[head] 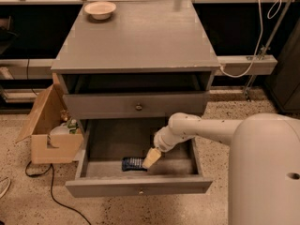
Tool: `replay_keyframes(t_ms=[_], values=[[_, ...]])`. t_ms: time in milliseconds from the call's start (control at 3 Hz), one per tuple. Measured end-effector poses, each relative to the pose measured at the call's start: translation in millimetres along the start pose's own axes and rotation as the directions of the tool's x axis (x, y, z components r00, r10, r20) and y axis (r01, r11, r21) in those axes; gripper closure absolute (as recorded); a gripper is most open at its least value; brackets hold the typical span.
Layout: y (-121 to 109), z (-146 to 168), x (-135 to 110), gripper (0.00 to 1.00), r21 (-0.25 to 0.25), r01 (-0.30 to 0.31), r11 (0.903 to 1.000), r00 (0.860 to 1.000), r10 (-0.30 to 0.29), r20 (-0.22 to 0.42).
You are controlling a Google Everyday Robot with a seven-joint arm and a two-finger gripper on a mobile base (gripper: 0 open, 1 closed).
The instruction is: Pick rxbar blueberry from middle drawer and place on counter
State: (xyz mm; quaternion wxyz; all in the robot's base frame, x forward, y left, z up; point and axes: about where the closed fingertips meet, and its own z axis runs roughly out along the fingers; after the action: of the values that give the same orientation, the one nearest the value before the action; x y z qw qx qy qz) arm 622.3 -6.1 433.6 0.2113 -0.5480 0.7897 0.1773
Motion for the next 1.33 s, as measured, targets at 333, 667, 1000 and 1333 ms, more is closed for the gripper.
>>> replay_keyframes(t_ms=[333, 667, 1000, 1333], values=[[0.9, 6.1, 1.7, 0.00, -0.011, 0.002, 0.9999, 1.000, -0.002, -0.005], [-2.8, 28.0, -2.7, 0.00, -0.032, 0.030, 0.9990, 0.999, -0.029, 0.012], [-2.4, 48.7, -9.5, 0.00, -0.034, 0.058, 0.9977, 0.998, -0.057, 0.029], [4.5, 73.0, -18.4, 0.00, -0.054, 0.085, 0.9949, 0.996, -0.083, 0.037]])
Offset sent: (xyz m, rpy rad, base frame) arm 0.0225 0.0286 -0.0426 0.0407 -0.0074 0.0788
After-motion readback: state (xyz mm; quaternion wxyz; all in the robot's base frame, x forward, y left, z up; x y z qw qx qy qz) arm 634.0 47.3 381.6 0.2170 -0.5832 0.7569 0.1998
